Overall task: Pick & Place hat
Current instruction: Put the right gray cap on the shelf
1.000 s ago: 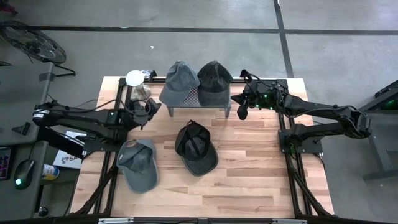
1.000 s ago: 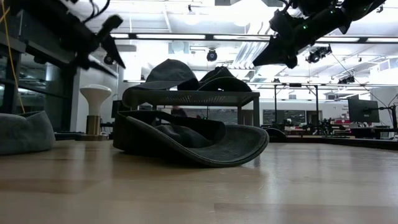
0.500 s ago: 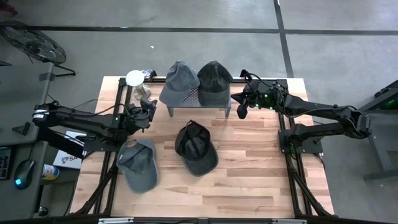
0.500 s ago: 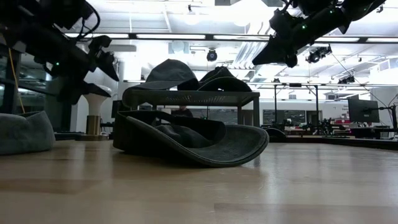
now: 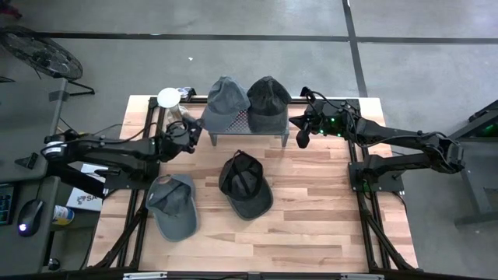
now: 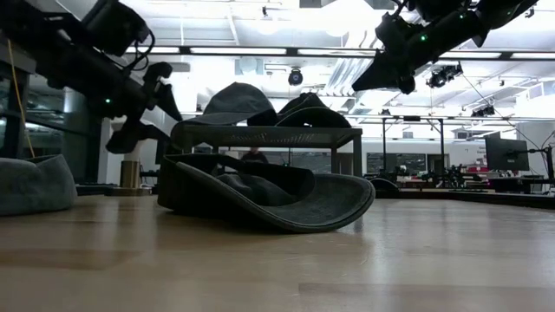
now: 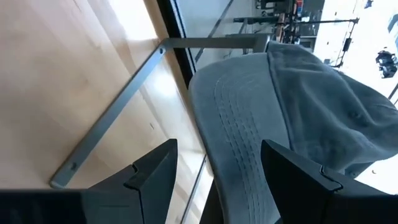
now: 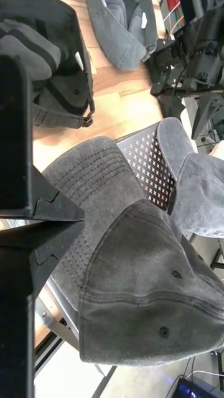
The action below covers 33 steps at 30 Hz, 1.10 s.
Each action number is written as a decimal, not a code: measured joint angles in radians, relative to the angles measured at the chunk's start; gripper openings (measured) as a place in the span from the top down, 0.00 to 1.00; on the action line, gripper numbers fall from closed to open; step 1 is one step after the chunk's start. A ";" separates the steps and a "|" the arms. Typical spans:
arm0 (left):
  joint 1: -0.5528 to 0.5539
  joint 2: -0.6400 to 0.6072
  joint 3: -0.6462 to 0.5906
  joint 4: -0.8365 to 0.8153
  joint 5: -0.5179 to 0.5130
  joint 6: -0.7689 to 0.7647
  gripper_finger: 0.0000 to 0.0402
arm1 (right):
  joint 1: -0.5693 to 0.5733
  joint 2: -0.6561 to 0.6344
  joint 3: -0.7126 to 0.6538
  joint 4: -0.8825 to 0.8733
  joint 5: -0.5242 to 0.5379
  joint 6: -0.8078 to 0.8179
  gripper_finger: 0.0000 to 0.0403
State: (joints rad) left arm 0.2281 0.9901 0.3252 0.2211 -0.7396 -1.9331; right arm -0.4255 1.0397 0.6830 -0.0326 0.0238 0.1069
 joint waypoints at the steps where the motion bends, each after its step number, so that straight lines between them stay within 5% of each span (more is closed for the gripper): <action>1: 0.007 0.010 0.000 0.015 0.008 0.000 0.43 | 0.000 0.000 0.000 0.000 0.000 0.000 1.00; 8: 0.014 0.030 0.000 0.093 -0.001 0.019 0.45 | 0.000 0.000 0.000 0.000 0.000 -0.001 1.00; 20: 0.014 0.030 0.000 0.116 0.016 0.017 0.74 | 0.000 0.000 0.000 -0.001 0.000 -0.002 1.00; 33: 0.014 0.028 0.000 0.217 0.029 0.062 0.88 | 0.000 0.000 0.000 -0.001 -0.005 -0.003 1.00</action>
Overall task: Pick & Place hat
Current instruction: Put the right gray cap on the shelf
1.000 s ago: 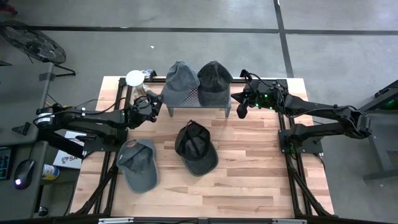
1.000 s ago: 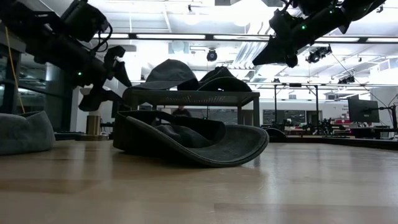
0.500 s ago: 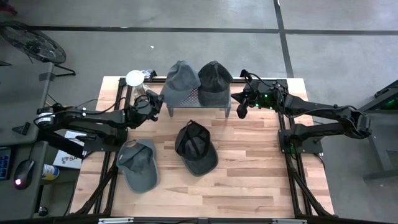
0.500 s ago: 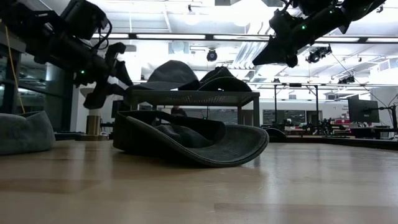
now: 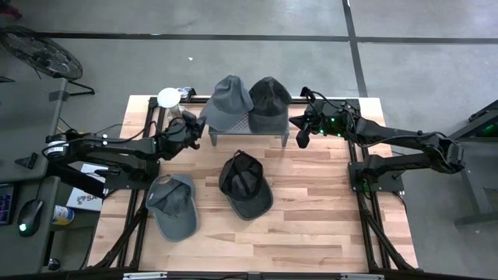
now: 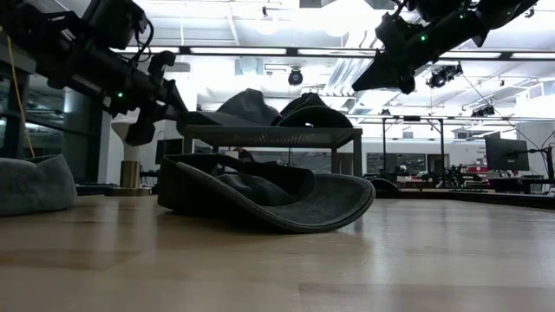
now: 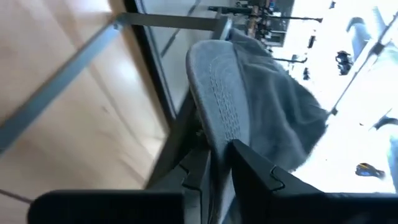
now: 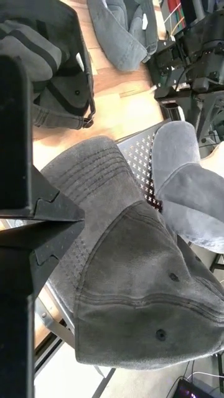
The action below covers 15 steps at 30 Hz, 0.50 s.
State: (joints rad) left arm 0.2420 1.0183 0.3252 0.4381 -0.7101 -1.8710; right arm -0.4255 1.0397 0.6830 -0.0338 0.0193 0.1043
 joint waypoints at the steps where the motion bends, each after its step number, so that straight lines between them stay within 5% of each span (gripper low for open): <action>1: 0.000 0.000 0.000 0.016 0.001 0.012 0.89 | 0.000 0.000 0.000 0.000 0.000 0.000 1.00; 15: 0.000 -0.015 0.002 0.095 0.008 0.109 0.97 | 0.000 0.000 0.000 0.000 0.000 0.000 1.00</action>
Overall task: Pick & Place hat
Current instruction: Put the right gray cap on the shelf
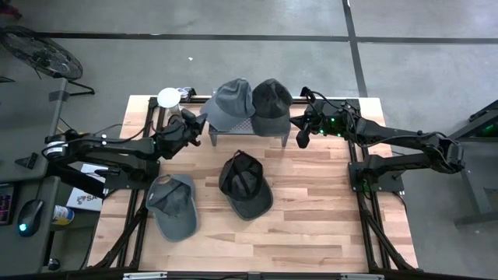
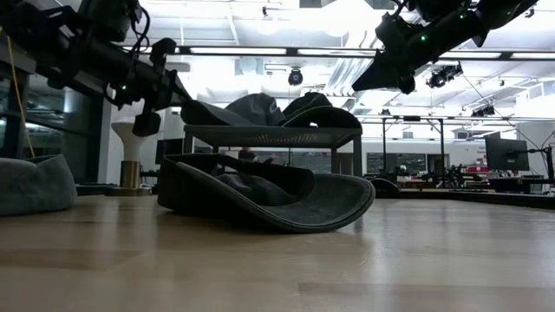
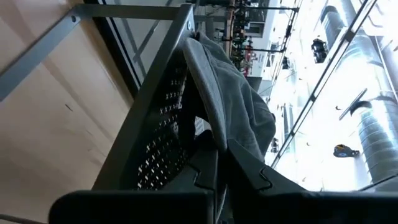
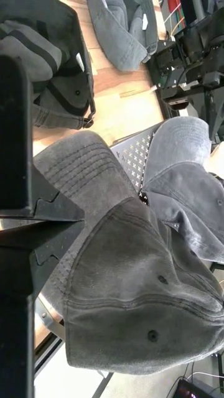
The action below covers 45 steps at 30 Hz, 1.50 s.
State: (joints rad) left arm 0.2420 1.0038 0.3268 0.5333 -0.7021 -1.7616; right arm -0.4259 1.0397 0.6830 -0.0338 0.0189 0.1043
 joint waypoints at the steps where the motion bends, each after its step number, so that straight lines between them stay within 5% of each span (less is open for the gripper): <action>1: 0.000 -0.006 0.000 -0.001 0.003 0.007 0.97 | 0.000 0.000 0.000 0.000 0.000 0.000 1.00; 45: 0.000 -0.092 -0.001 -0.001 0.013 0.119 0.98 | 0.000 0.000 0.000 0.000 -0.011 0.011 1.00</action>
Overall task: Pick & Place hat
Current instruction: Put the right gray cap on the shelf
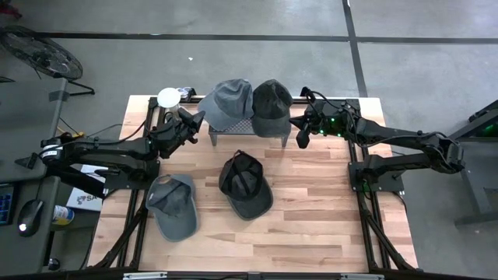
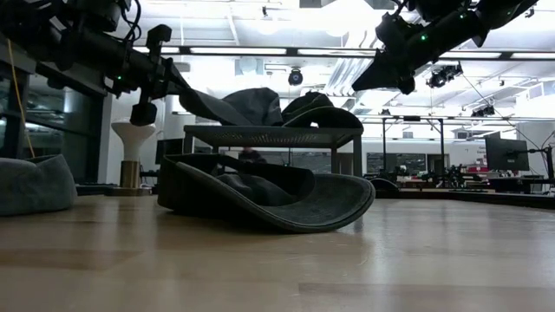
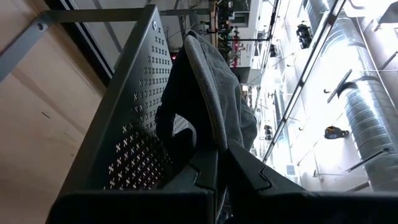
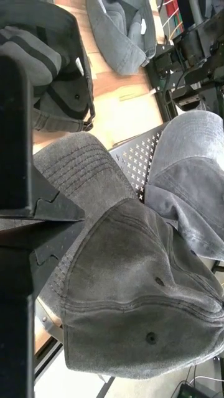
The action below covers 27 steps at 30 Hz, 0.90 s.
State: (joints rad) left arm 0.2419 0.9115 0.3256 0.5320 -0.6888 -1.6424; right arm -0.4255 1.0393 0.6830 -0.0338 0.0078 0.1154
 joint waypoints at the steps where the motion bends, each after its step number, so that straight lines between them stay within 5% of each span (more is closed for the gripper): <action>1: 0.000 0.000 0.000 0.000 0.000 0.000 0.98 | 0.000 0.000 0.000 0.000 0.000 0.000 1.00; 27: 0.000 0.000 0.000 0.050 0.006 0.068 0.98 | 0.000 0.000 0.000 0.000 -0.008 0.000 1.00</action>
State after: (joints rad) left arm 0.2417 0.9113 0.3256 0.5819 -0.6829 -1.5745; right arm -0.4255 1.0393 0.6830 -0.0338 -0.0006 0.1150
